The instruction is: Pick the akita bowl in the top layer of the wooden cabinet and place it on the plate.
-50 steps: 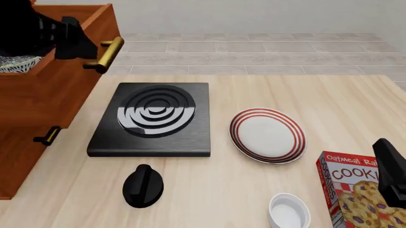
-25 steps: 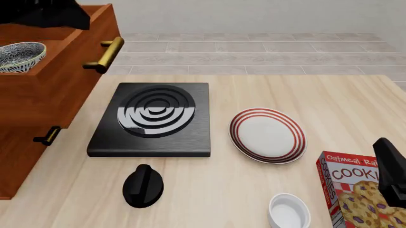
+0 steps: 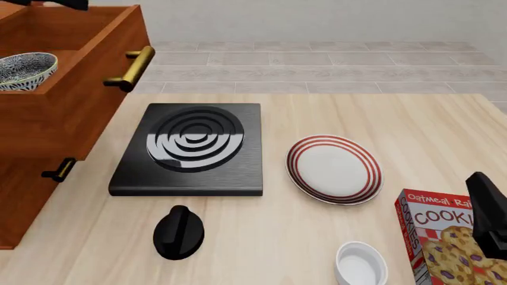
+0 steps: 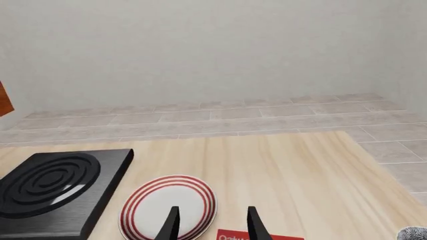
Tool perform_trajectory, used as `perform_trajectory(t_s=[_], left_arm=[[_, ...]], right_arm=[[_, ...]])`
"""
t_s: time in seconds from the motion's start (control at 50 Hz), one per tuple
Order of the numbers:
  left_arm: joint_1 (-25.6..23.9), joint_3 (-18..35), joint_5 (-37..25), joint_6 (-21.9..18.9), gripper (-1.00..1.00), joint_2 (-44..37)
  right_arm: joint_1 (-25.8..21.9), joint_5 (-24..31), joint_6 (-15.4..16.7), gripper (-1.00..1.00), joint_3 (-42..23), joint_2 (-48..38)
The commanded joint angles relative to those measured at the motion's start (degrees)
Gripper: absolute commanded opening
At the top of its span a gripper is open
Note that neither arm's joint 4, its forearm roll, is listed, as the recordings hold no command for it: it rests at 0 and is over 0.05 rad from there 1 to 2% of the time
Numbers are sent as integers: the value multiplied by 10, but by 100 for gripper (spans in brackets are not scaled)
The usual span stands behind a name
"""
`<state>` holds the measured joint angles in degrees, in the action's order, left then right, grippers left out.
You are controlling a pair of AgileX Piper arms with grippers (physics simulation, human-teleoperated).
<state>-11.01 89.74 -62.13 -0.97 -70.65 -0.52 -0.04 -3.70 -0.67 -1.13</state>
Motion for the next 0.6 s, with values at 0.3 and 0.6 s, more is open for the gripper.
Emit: perform_trajectory(t_s=[0.3,0.6], left_arm=[[73,49,-48,-34,100,-27],[116,77,-71,-39,100,-45]], right_arm=[[-1,0,-1,100,-1,0],[-1,6,-2,100,-1,7]])
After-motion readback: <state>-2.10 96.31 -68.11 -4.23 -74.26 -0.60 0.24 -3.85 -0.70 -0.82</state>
